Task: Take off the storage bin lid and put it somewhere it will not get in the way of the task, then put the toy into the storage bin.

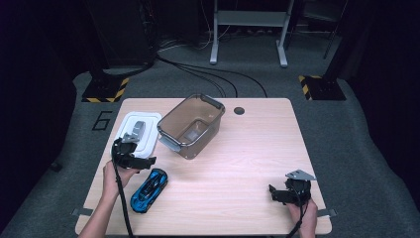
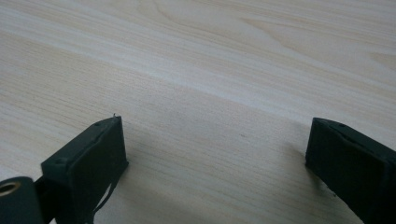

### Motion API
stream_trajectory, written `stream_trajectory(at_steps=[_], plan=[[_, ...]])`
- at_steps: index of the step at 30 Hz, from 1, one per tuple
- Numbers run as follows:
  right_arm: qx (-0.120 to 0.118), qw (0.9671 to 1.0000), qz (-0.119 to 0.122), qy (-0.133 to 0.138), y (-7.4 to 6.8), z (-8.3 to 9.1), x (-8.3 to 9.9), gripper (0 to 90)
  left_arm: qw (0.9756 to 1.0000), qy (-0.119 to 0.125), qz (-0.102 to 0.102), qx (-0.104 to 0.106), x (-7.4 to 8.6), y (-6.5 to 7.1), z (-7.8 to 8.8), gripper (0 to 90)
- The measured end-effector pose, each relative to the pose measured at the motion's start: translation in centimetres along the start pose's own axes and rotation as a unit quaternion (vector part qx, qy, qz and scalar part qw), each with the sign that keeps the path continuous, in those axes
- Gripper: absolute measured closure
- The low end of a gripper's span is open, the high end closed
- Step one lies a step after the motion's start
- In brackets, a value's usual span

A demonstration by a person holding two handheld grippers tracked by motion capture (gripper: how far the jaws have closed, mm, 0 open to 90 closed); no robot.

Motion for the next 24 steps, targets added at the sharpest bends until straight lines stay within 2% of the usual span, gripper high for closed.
stream_trajectory(at_steps=[1,3,7,14,18,21,22,24], plan=[[0.0,1.0,0.0,0.0,0.0,0.0,0.0,4.1,0.9999,-0.008,-0.003,0.005,0.2,0.2,0.2,0.0],[0.0,1.0,0.0,0.0,0.0,0.0,0.0,4.1,1.0,-0.001,0.0,0.002,0.2,0.7,0.1,0.0],[0.001,1.0,0.0,-0.001,0.0,0.0,0.0,4.1,0.9997,-0.014,-0.005,0.017,0.6,1.5,0.2,0.0],[0.0,1.0,0.0,-0.001,0.0,0.0,0.0,4.2,0.9993,-0.028,-0.01,0.024,1.4,3.2,-0.6,0.0],[0.0,1.0,0.0,-0.001,0.0,0.0,0.0,4.3,0.9984,-0.043,-0.018,0.031,1.9,3.9,-1.1,0.0],[0.0,1.0,0.0,-0.001,0.0,0.0,0.0,4.3,0.9974,-0.053,-0.013,0.047,2.2,4.9,-1.7,0.0],[0.0,1.0,-0.001,-0.001,0.0,0.0,0.0,4.3,0.9968,-0.06,-0.017,0.05,2.4,5.1,-1.9,0.0],[0.0,1.0,0.0,-0.001,0.0,0.0,0.0,4.3,0.9963,-0.068,-0.019,0.049,2.7,5.5,-2.3,0.0]])
Point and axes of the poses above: each handheld gripper's, and its own axes: z roughly backward along the jaws, x roughly out of its underside, y roughly to its right, the point moved 8 cm from there along -z, roughly forward along the jaws, and after that the axes turned 8 degrees about -z, right-handed, at the moved point
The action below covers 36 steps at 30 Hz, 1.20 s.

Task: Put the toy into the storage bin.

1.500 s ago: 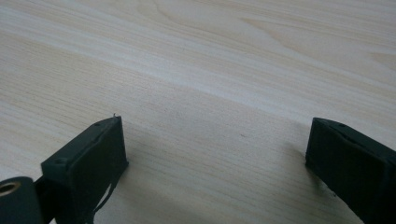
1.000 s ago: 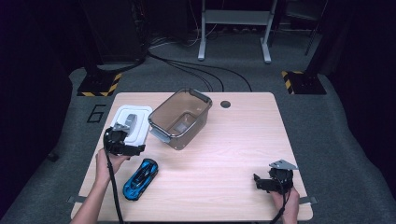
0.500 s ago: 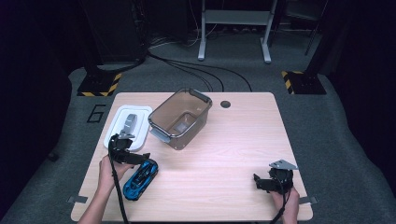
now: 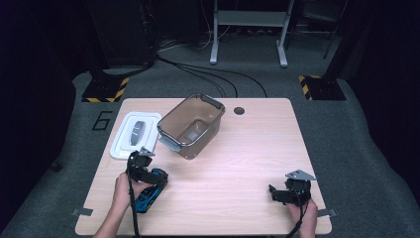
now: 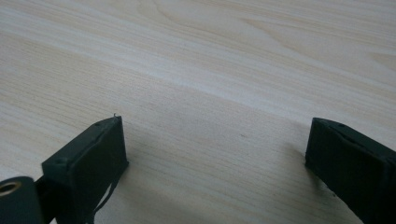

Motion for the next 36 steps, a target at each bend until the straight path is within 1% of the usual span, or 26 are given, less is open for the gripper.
stream_trajectory(at_steps=[2,4,5,7,9,12,13,15,16,18,19,21,23,24,25,26,30,31,34,35,36], plan=[[0.0,1.0,-0.001,0.0,0.0,0.0,0.0,4.3,1.0,-0.008,0.004,0.004,0.3,0.3,-0.4,0.0],[0.001,1.0,0.0,0.0,0.0,0.0,0.0,4.3,0.9999,-0.012,0.002,0.0,0.4,0.4,-0.7,0.0],[0.0,1.0,0.0,0.0,0.0,0.0,0.0,4.3,0.9999,-0.014,0.007,-0.002,0.5,0.5,-0.9,0.0],[0.0,1.0,0.0,0.0,0.0,0.0,0.0,4.3,0.9998,-0.017,0.006,-0.006,0.6,0.5,-1.0,0.0],[0.0,1.0,0.0,0.0,0.0,0.0,0.0,4.3,0.9997,-0.021,0.011,-0.006,0.8,0.7,-1.4,0.0],[0.0,1.0,0.0,0.0,0.0,0.0,0.0,4.3,0.9994,-0.029,0.013,-0.015,0.9,0.8,-1.8,0.3],[0.0,1.0,0.0,0.0,0.0,0.0,0.0,4.3,0.9994,-0.028,0.015,-0.014,1.0,0.9,-1.9,1.1],[0.0,1.0,0.0,0.0,0.0,0.0,0.0,4.3,0.9993,-0.033,0.013,-0.01,1.1,0.9,-1.9,6.1],[0.0,1.0,-0.001,0.0,0.0,0.0,0.0,4.2,0.9994,-0.03,0.016,-0.01,1.1,1.0,-2.0,8.1],[0.0,1.0,-0.001,0.0,0.0,0.0,0.0,4.2,0.9993,-0.034,0.015,-0.009,1.2,1.0,-1.9,12.4],[0.0,1.0,0.001,0.001,0.0,0.0,0.0,4.3,0.9993,-0.032,0.016,-0.011,1.2,1.0,-2.0,15.4],[0.0,1.0,0.0,0.001,0.0,0.0,0.0,4.3,0.9992,-0.035,0.016,-0.012,1.3,1.1,-2.1,17.0],[0.0,1.0,0.0,0.001,0.0,0.0,0.0,4.3,0.9989,-0.041,0.01,-0.019,1.4,1.0,-2.3,20.4],[0.0,1.0,0.0,0.001,0.0,0.0,0.0,4.2,0.9988,-0.042,0.004,-0.023,1.4,0.9,-2.3,21.5],[0.0,1.0,0.0,0.001,0.0,0.0,0.0,4.3,0.9987,-0.044,0.001,-0.024,1.4,0.8,-2.2,24.0],[0.0,1.0,0.0,0.001,0.0,0.0,0.0,4.3,0.9989,-0.043,0.006,-0.021,1.4,0.9,-2.2,24.2],[0.0,1.0,-0.001,0.001,0.0,0.0,0.0,4.3,0.999,-0.04,0.005,-0.021,1.4,0.9,-2.2,24.5],[0.0,1.0,-0.001,0.001,0.0,0.0,0.0,4.3,0.999,-0.04,0.002,-0.022,1.4,0.8,-2.2,24.6],[0.0,1.0,-0.001,0.0,0.0,0.0,0.0,4.3,0.9992,-0.033,0.001,-0.023,1.2,0.9,-2.1,24.7],[0.0,1.0,-0.001,0.001,0.0,0.0,0.0,4.3,0.9992,-0.026,-0.002,-0.031,1.0,0.9,-1.8,24.7],[0.0,1.0,-0.001,0.001,0.0,0.0,0.0,4.3,0.9992,-0.023,-0.003,-0.031,0.8,1.0,-1.5,24.7]])
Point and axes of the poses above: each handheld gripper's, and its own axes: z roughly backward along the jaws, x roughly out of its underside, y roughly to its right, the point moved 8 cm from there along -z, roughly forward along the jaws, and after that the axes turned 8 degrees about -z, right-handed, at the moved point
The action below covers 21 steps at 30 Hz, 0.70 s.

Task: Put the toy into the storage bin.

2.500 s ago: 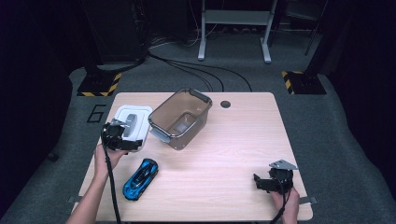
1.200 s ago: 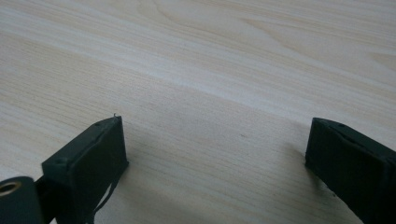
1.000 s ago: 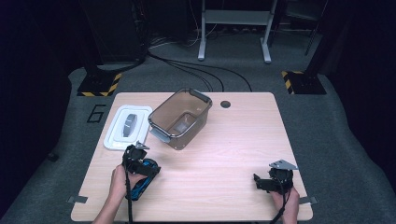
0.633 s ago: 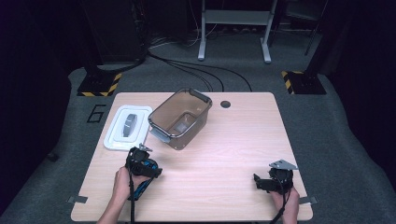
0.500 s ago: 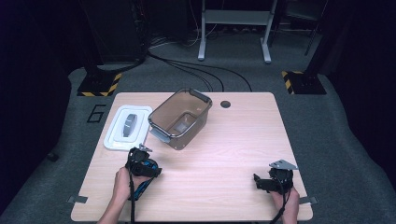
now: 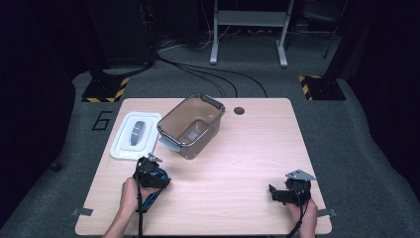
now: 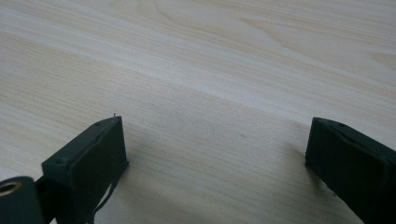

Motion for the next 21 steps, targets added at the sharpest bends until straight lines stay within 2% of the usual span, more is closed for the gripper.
stream_trajectory(at_steps=[7,12,15,19,20,21], plan=[[0.0,1.0,0.0,0.0,0.0,0.0,0.0,4.3,0.9995,0.028,-0.007,0.009,-0.7,0.1,1.6,24.9],[0.0,1.0,0.0,0.0,0.0,0.0,0.0,4.3,0.9987,0.049,-0.004,0.012,-1.2,0.1,2.8,25.0],[0.0,1.0,0.0,0.0,0.0,0.0,0.0,4.3,0.9977,0.067,-0.009,0.01,-1.7,0.0,4.4,24.9],[0.0,1.0,0.0,0.0,0.0,0.0,0.0,4.3,0.9951,0.098,-0.004,0.002,-2.2,-0.3,5.9,25.0],[0.0,1.0,0.0,0.0,0.0,0.0,0.0,4.3,0.9943,0.106,0.003,0.0,-2.4,-0.4,6.2,25.0],[0.0,1.0,0.0,0.0,0.0,0.0,0.0,4.3,0.9942,0.108,-0.001,0.001,-2.4,-0.5,6.5,25.0]])
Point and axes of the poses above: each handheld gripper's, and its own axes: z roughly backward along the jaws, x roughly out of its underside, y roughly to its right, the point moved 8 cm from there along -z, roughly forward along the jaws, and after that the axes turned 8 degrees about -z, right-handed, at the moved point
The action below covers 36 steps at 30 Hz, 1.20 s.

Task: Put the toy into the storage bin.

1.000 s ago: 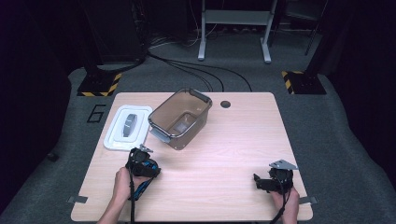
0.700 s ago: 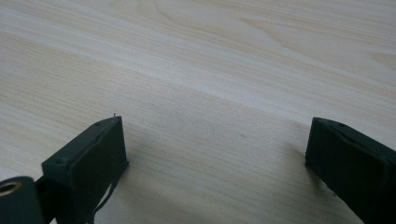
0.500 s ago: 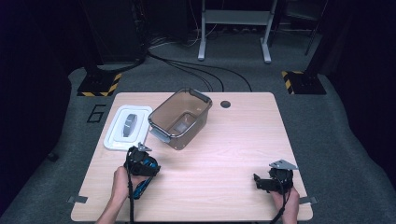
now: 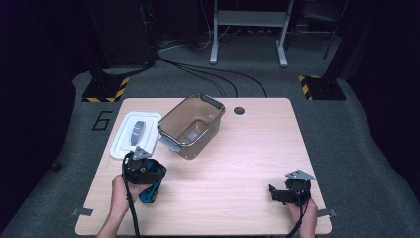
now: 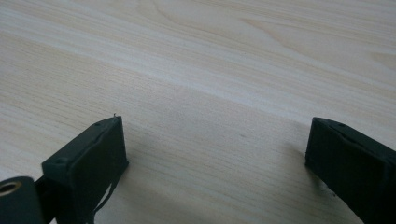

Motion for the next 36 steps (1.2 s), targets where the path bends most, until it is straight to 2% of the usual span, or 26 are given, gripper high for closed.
stream_trajectory(at_steps=[8,15,22,28,36], plan=[[0.0,1.0,0.0,0.0,0.0,0.0,0.0,4.3,0.9995,0.027,0.014,-0.014,-0.9,-1.2,1.0,25.0],[0.0,1.0,0.0,0.0,0.0,0.0,0.0,4.3,0.999,0.036,0.016,-0.02,-1.4,-2.4,1.3,25.0],[0.0,1.0,0.0,0.0,0.0,0.0,0.0,4.3,0.9978,0.053,0.018,-0.036,-2.3,-3.7,1.6,25.0],[0.0,1.0,0.0,0.0,0.0,0.0,0.0,4.3,0.9975,0.052,0.025,-0.04,-2.7,-5.0,1.6,25.0],[0.0,1.0,0.0,0.0,0.0,0.0,0.0,4.3,0.9965,0.051,0.035,-0.056,-3.2,-7.0,1.1,25.0]])
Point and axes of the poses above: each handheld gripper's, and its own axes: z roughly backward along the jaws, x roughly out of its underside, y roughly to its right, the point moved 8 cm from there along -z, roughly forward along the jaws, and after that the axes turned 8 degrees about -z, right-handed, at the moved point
